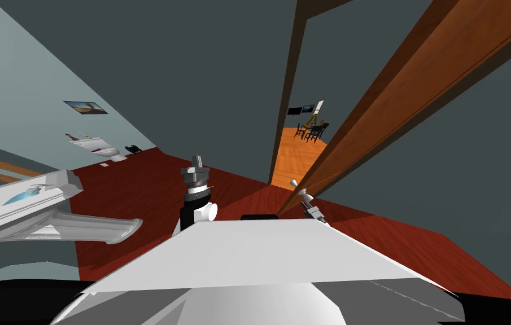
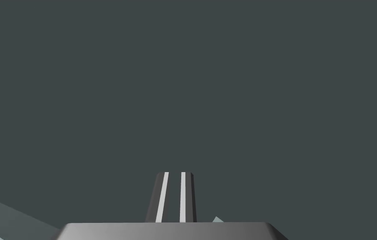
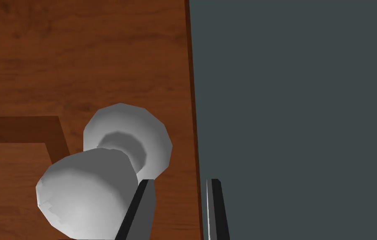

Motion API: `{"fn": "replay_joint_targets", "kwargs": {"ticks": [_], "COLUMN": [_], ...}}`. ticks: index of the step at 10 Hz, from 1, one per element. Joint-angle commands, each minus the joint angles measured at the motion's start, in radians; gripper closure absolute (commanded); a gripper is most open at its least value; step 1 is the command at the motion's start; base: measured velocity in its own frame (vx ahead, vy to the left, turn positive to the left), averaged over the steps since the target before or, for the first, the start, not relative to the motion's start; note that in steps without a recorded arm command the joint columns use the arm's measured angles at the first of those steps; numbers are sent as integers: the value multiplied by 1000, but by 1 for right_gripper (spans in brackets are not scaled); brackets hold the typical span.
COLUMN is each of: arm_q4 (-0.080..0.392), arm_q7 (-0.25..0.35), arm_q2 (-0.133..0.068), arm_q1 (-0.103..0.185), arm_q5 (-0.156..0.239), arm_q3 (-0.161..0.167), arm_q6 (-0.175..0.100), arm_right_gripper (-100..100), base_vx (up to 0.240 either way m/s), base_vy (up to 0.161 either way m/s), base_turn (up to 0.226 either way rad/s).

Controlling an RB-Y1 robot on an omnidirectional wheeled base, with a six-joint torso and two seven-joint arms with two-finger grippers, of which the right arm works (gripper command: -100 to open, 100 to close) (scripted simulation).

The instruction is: Pull the door open

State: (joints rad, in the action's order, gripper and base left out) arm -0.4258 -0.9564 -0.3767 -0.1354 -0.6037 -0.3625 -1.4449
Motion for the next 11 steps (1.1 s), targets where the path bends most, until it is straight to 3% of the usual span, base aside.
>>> {"fn": "replay_joint_targets", "kwargs": {"ticks": [1,5,6,10,11], "arm_q4": [-6,-1,-28,4,18], "arm_q7": [-1,-8,0,13,8], "arm_q2": [-15,-29,-9,-24,-10], "arm_q1": [-5,-7,-25,11,1], "arm_q5": [1,-18,-24,11,-5], "arm_q3": [-13,-22,-10,-49,-30], "arm_q6": [0,-26,-13,28,12], "arm_right_gripper": [-100,-100,-100,-100,-100], "base_vx": [-138,-176,-82,-60,-28], "base_vy": [-105,-114,-25,-46,-19], "base_turn": [21,70,10,212,75]}}
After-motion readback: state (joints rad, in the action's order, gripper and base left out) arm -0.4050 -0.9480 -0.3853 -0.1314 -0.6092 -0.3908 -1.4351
